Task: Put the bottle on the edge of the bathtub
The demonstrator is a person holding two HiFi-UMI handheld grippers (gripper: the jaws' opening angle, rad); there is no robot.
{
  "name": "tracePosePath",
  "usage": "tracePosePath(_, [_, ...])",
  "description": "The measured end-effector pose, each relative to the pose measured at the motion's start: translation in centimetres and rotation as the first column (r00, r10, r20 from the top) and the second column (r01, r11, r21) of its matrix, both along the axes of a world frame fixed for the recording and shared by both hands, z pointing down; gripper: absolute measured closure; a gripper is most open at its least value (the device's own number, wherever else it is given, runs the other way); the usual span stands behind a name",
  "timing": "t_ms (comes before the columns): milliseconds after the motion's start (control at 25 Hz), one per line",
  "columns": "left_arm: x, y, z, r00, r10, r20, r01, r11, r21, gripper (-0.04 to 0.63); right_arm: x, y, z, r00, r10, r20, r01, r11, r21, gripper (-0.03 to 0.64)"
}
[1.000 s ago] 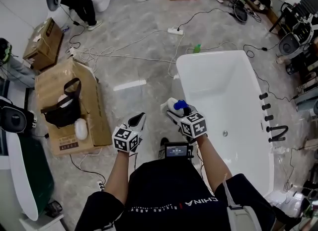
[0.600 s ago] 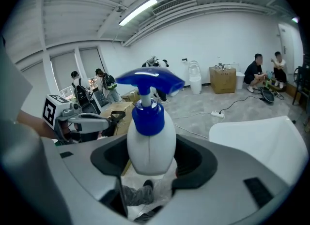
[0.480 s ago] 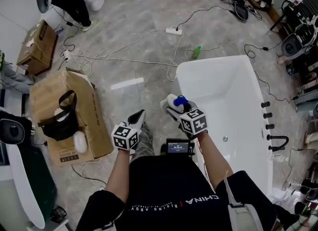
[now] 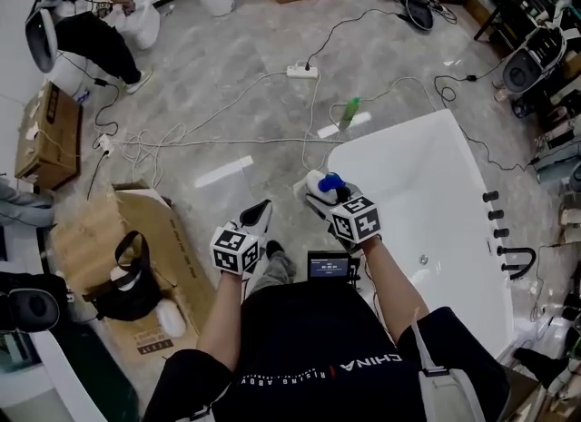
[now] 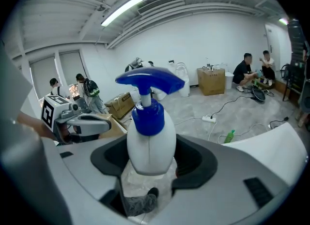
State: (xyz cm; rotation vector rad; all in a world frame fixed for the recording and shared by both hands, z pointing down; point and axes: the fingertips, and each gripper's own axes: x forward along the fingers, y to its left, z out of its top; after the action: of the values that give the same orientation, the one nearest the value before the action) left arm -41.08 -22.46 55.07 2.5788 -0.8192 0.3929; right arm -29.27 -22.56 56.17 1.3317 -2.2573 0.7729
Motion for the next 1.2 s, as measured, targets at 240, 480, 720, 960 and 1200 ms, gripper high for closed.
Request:
tracePosePath(240, [-0.4,-7.9,-0.2,0.997,0.079,0.005,-0.079,0.997,0.009,0.586,-0.3,-6.7,0.1,0.998,0.068,-0.003,-0.068,0.998,-0.002,0.347])
tracePosePath(480, [0.6,-12.8,0.7,0.992,0.127,0.009,-0.127,0.992,-0.006,0.586,1.0,-10.8,0.6,0.992,0.128,0.0,-0.128,0.992,-0.01,0.347])
tracePosePath(720, [4.8,-18.6,1.7,0.98,0.198,0.023,-0.198,0.98,-0.017,0.586,4.7,-15.7,1.8,0.981,0.192,0.014,-0.191,0.981,-0.019,0.347])
tracePosePath(960, [10.9,-26.6,1.1,0.962,0.269,0.04,-0.269,0.963,-0.011,0.586,10.1,-23.0,1.5,0.971,0.24,-0.015,-0.24,0.971,-0.006,0.347])
tracePosePath(1200, [17.6,-32.6,0.0,0.941,0.334,0.048,-0.335,0.942,0.007,0.586,16.1,-27.7,0.7,0.953,0.302,-0.008,-0.302,0.953,0.0,0.347])
